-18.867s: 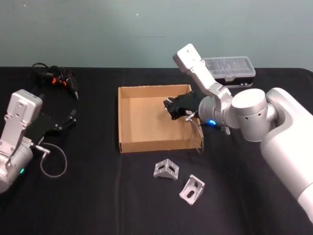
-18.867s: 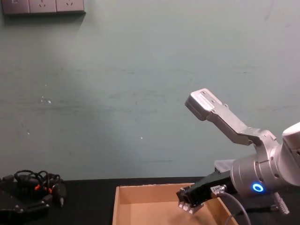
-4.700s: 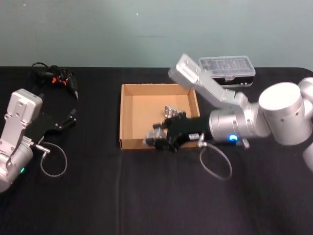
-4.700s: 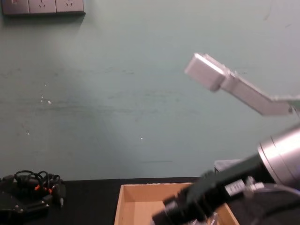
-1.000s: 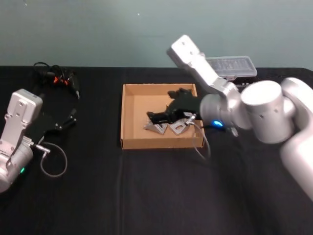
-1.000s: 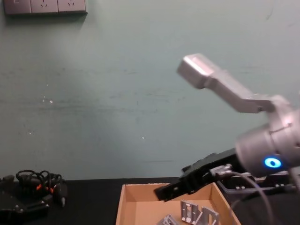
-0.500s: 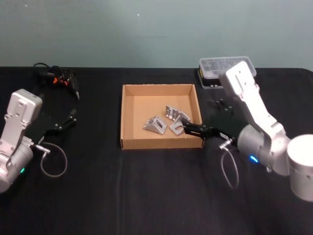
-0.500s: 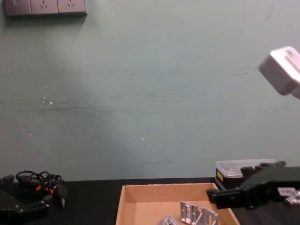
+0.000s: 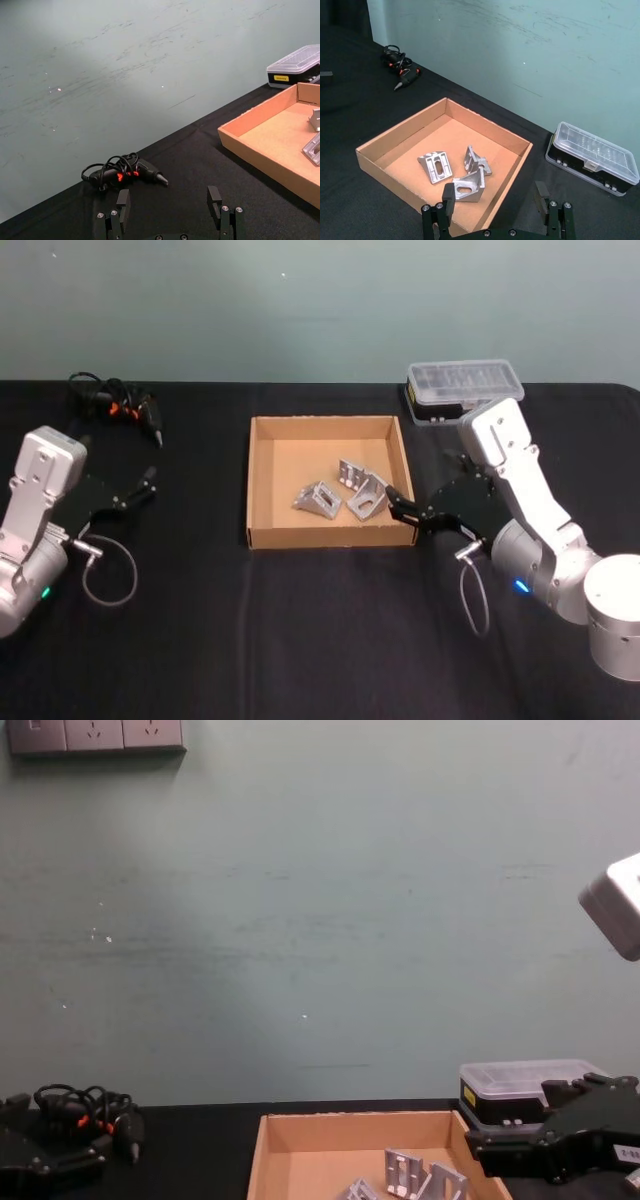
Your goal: Use one hand to pick up the angle iron from the table and place it into the box.
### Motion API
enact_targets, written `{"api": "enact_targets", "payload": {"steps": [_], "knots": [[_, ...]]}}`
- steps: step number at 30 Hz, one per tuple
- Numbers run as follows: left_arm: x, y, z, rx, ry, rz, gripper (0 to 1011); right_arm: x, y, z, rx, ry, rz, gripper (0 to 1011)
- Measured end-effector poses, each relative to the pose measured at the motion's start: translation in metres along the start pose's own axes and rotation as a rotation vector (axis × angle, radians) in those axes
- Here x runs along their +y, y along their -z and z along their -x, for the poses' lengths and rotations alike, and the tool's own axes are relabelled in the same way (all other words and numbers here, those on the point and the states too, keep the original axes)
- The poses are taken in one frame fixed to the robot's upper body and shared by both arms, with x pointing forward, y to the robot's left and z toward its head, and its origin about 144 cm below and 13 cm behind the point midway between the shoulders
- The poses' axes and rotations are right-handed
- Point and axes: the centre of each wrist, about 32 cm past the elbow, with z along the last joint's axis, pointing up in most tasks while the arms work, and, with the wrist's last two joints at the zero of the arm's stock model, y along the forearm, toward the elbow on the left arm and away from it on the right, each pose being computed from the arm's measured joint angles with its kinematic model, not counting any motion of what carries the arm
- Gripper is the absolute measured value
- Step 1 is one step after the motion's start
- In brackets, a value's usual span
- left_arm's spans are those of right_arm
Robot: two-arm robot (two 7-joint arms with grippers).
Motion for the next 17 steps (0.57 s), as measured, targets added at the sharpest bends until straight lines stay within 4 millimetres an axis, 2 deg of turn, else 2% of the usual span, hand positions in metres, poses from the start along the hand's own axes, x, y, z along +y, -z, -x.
{"api": "enact_targets", "payload": {"steps": [17], "knots": [[0.0, 0.0, 0.0, 0.0, 0.0, 0.0, 1011, -0.0005, -0.0016, 0.0001, 0.001, -0.002, -0.001, 1000]]}}
